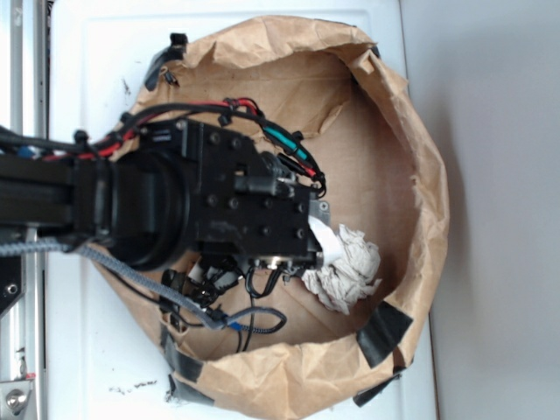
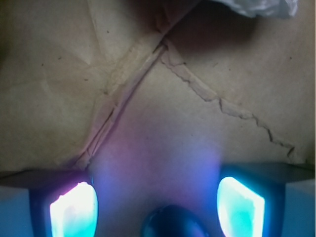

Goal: Grab the plastic pickle.

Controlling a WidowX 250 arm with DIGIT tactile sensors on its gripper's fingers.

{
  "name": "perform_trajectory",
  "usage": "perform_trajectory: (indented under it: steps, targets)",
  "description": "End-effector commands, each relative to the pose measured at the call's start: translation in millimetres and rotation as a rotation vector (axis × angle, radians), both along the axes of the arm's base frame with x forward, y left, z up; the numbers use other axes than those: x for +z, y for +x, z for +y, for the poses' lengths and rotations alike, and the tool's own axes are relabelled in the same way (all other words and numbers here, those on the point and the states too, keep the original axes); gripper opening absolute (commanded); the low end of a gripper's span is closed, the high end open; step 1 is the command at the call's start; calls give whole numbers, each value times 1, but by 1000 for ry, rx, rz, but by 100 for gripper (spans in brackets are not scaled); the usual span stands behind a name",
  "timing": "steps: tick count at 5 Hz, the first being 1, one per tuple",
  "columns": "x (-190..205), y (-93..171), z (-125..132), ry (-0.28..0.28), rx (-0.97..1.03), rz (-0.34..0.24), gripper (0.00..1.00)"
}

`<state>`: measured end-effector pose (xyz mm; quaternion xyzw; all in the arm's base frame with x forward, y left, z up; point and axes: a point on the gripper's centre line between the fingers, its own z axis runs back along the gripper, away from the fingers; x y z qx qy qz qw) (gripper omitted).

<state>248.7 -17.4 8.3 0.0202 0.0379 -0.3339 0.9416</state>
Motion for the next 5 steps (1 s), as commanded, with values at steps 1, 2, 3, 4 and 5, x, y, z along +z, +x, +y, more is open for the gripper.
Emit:
perform_trajectory:
  steps: [1,2,3,4,5]
  targets:
    - [44,-20,13,-134,16,-80,100]
    - [61,-34,26,-191,19,-96,100]
    - [55,-41,27,-163,24,-92,100]
    - [37,-45,30,-145,22,-58,100]
    - [16,-39,29,-119,23,-24,100]
